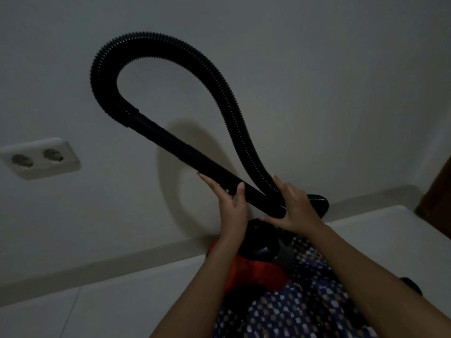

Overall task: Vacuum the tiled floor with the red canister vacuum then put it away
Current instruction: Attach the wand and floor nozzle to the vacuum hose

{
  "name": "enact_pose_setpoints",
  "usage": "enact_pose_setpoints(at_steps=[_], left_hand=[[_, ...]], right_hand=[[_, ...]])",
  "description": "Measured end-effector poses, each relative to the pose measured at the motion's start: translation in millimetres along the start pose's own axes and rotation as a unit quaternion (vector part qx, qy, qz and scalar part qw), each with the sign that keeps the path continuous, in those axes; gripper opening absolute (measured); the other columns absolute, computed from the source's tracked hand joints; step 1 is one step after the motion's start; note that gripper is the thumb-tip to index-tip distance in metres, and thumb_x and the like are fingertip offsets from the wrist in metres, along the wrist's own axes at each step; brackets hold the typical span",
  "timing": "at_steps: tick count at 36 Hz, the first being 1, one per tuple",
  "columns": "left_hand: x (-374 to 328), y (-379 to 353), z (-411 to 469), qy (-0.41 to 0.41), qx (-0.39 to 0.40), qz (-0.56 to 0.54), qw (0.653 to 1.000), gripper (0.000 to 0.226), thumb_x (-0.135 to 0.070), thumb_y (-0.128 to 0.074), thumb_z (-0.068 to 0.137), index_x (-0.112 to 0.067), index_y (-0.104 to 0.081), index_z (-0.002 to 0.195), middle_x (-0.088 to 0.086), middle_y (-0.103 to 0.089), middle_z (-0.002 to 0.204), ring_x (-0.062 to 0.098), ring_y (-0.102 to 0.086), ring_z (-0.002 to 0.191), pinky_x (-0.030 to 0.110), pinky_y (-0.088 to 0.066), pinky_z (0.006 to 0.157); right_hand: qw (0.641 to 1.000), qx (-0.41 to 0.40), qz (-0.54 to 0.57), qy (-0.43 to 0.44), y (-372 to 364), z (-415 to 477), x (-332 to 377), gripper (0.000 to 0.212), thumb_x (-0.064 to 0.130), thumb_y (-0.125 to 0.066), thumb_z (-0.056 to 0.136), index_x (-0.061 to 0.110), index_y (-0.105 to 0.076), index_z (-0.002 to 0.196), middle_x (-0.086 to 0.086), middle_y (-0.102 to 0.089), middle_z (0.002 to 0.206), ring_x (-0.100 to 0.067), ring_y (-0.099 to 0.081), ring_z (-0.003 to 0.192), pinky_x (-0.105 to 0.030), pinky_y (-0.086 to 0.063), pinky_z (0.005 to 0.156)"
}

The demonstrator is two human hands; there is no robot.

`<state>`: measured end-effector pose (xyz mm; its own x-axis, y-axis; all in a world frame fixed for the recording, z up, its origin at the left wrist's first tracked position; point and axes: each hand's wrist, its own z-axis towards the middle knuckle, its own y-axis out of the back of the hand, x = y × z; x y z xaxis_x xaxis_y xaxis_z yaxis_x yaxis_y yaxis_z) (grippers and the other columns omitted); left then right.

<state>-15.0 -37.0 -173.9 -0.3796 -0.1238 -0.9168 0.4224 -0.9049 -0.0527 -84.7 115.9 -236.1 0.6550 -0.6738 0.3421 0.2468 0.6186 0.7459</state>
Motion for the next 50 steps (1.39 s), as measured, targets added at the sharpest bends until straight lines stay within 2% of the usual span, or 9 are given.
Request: enact_pose_setpoints(at_steps=[3,12,19,27,31,34,37,42,50], left_hand=[[4,-4,-1,0.012,-0.008,-0.008,1.0,0.09,-0.011,-0.046,0.097,-0.039,0.028,0.139,0.008,-0.024,0.155,0.013,-0.049,0.123,0.002,-0.042,0.092],[10,-7,3,0.016,-0.007,-0.013,1.0,0.089,-0.011,-0.045,0.098,-0.035,0.028,0.141,-0.002,-0.022,0.154,-0.02,-0.05,0.104,-0.002,-0.041,0.088],[11,-5,-1,-0.013,-0.011,0.005,1.0,0.091,-0.012,-0.045,0.098,-0.038,0.031,0.14,0.007,-0.016,0.158,0.017,-0.043,0.132,0.03,-0.04,0.11],[18,3,-2,-0.011,0.008,0.013,1.0,0.091,-0.013,-0.044,0.098,-0.035,0.035,0.137,0.005,-0.015,0.158,0.015,-0.042,0.133,0.006,-0.04,0.099],[20,11,-3,-0.031,0.055,0.052,0.997,0.087,-0.007,-0.044,0.098,-0.037,0.029,0.135,-0.009,-0.042,0.133,-0.014,-0.054,0.106,0.001,-0.042,0.087],[32,28,-4,-0.055,0.096,0.12,0.987,0.073,-0.013,-0.042,0.099,-0.035,0.013,0.142,-0.001,-0.053,0.12,-0.01,-0.054,0.104,0.004,-0.041,0.091],[57,44,-10,-0.039,0.168,0.234,0.957,0.064,-0.023,-0.039,0.1,-0.032,0.004,0.148,0.001,-0.048,0.125,0.007,-0.051,0.115,0.019,-0.04,0.099],[101,45,-10,-0.012,0.348,0.399,0.849,0.06,-0.026,-0.038,0.1,-0.017,-0.008,0.151,0.009,-0.037,0.14,0.019,-0.041,0.127,0.016,-0.03,0.099],[150,9,3,-0.011,0.417,0.522,0.744,0.061,-0.03,-0.042,0.098,-0.021,-0.012,0.151,0.017,-0.034,0.147,0.032,-0.037,0.131,0.037,-0.034,0.108]], right_hand=[[1.0,0.001,-0.007,-0.002,-2,-1,-1,0.103,0.072,-0.056,0.068,0.03,-0.008,0.149,-0.008,-0.059,0.101,-0.026,-0.06,0.086,-0.04,-0.046,0.079],[0.998,-0.035,-0.04,-0.022,-9,-3,2,0.103,0.063,-0.059,0.07,0.028,-0.005,0.15,-0.01,-0.059,0.098,-0.028,-0.059,0.082,-0.039,-0.046,0.075],[0.993,-0.067,-0.084,-0.043,-16,-5,10,0.105,0.066,-0.058,0.07,0.022,-0.006,0.148,-0.018,-0.059,0.117,-0.034,-0.061,0.095,-0.046,-0.047,0.081],[0.991,-0.056,-0.118,-0.034,-19,-6,15,0.099,0.062,-0.051,0.073,0.014,-0.008,0.147,-0.02,-0.061,0.111,-0.035,-0.062,0.086,-0.045,-0.049,0.076],[0.991,-0.053,-0.119,-0.031,-16,-6,12,0.098,0.062,-0.05,0.073,0.013,-0.008,0.148,-0.02,-0.06,0.112,-0.035,-0.061,0.088,-0.045,-0.048,0.077],[0.992,-0.052,-0.11,-0.036,-12,-4,8,0.099,0.061,-0.051,0.073,0.014,-0.007,0.148,-0.02,-0.059,0.111,-0.034,-0.06,0.088,-0.045,-0.048,0.077],[0.993,-0.052,-0.105,-0.033,-9,-4,4,0.099,0.062,-0.05,0.073,0.015,-0.006,0.148,-0.019,-0.059,0.109,-0.033,-0.061,0.088,-0.044,-0.048,0.076],[0.992,-0.061,-0.104,-0.038,-3,-6,-3,0.099,0.061,-0.051,0.072,0.015,-0.009,0.148,-0.018,-0.058,0.107,-0.032,-0.059,0.086,-0.043,-0.047,0.076],[0.99,-0.083,-0.108,-0.038,7,-10,-19,0.103,0.056,-0.059,0.07,0.019,-0.003,0.148,-0.017,-0.058,0.109,-0.031,-0.058,0.086,-0.042,-0.046,0.075]])
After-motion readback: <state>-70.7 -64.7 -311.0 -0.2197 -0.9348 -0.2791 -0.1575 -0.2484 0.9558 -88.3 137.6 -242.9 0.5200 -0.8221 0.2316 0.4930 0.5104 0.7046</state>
